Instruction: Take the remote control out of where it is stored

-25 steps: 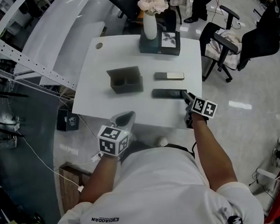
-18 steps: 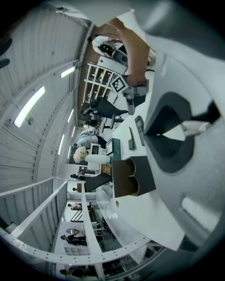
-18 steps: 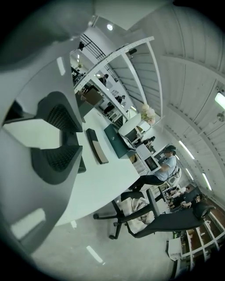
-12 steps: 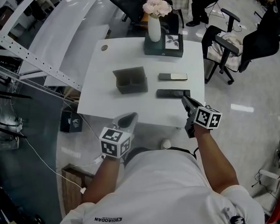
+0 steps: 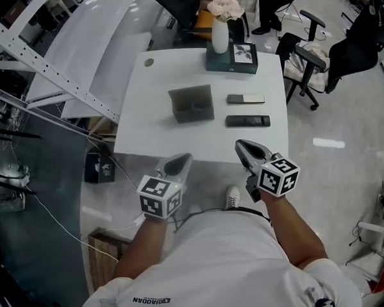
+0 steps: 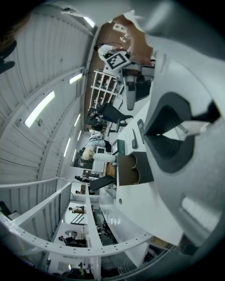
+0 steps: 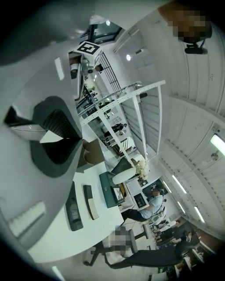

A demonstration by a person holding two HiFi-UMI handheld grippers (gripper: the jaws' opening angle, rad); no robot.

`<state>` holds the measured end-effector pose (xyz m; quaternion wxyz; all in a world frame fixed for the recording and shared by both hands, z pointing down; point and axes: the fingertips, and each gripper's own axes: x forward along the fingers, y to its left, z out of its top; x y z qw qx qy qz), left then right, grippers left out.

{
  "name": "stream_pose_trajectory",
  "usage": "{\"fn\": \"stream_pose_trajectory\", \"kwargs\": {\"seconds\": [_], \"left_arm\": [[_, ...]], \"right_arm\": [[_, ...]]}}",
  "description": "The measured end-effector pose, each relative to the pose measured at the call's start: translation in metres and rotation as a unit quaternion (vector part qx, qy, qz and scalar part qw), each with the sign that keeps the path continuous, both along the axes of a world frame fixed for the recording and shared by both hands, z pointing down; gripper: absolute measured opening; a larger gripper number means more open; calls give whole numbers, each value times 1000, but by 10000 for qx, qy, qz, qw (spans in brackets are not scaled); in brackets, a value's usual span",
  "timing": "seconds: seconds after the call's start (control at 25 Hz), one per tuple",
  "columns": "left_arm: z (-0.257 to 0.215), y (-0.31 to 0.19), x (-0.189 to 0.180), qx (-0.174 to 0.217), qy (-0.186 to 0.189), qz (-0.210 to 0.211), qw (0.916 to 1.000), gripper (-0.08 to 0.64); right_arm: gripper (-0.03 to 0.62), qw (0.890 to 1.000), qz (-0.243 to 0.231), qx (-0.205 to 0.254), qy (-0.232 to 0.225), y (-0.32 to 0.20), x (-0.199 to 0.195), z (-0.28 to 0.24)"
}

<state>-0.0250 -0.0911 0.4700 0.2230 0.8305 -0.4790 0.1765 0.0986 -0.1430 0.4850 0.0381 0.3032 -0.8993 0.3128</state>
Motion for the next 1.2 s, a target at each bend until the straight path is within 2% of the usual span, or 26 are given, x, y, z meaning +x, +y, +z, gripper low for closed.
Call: {"fn": "stream_pose_trajectory", "kwargs": {"seconds": [0.28,0.52,1.2], "left_arm": [[-14,24,-27,246,150,157,9995,3],[-17,46,-47,291,220,317,9988,3],[-14,89,-77,322,169,632,9973,3]], "right_arm": [[5,9992,-25,225,338,44,-37,-2],[5,9981,36,388,484,73,-61,-10],[5,9945,396,610,754,121,-90,-14]]}}
